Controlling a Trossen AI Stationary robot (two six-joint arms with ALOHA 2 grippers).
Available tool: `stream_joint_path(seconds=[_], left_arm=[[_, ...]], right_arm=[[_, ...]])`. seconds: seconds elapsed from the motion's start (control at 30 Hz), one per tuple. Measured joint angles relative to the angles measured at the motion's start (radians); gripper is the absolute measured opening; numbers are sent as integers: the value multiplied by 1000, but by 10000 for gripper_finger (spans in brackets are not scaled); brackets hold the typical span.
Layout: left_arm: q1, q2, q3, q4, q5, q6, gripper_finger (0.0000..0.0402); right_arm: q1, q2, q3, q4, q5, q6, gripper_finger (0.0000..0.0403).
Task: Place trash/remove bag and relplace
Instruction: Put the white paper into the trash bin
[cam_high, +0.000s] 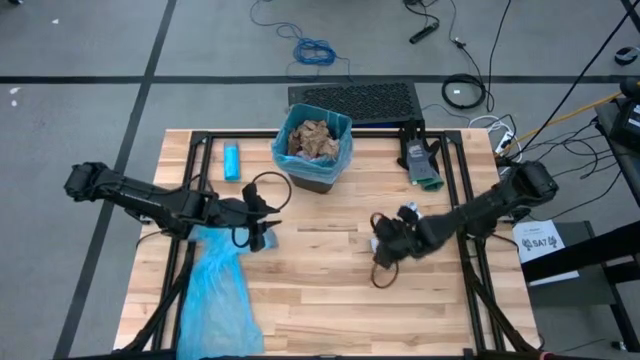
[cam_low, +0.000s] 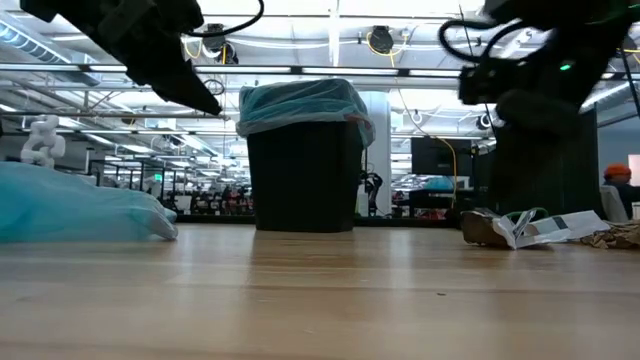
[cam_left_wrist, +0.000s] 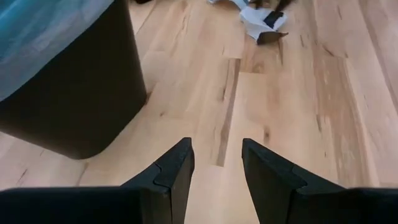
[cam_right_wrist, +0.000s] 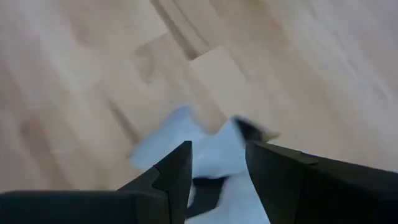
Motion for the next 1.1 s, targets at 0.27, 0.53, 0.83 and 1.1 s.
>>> stream_joint_path(seconds=[0.27, 0.53, 0.83, 1.1], left_arm=[[0, 1, 0, 71, 1, -59, 141], [0, 1, 0, 78, 2, -51, 141], [0, 2, 0, 76, 6, -50, 141], [0, 2, 1, 80, 6, -53, 141]], right_arm=[[-203, 0, 64, -19, -192, -236, 141], [-286, 0, 76, -70, -328, -184, 141], [-284, 14, 76, -94, -326, -137, 141], [-276, 99, 76, -90, -349, -122, 133]])
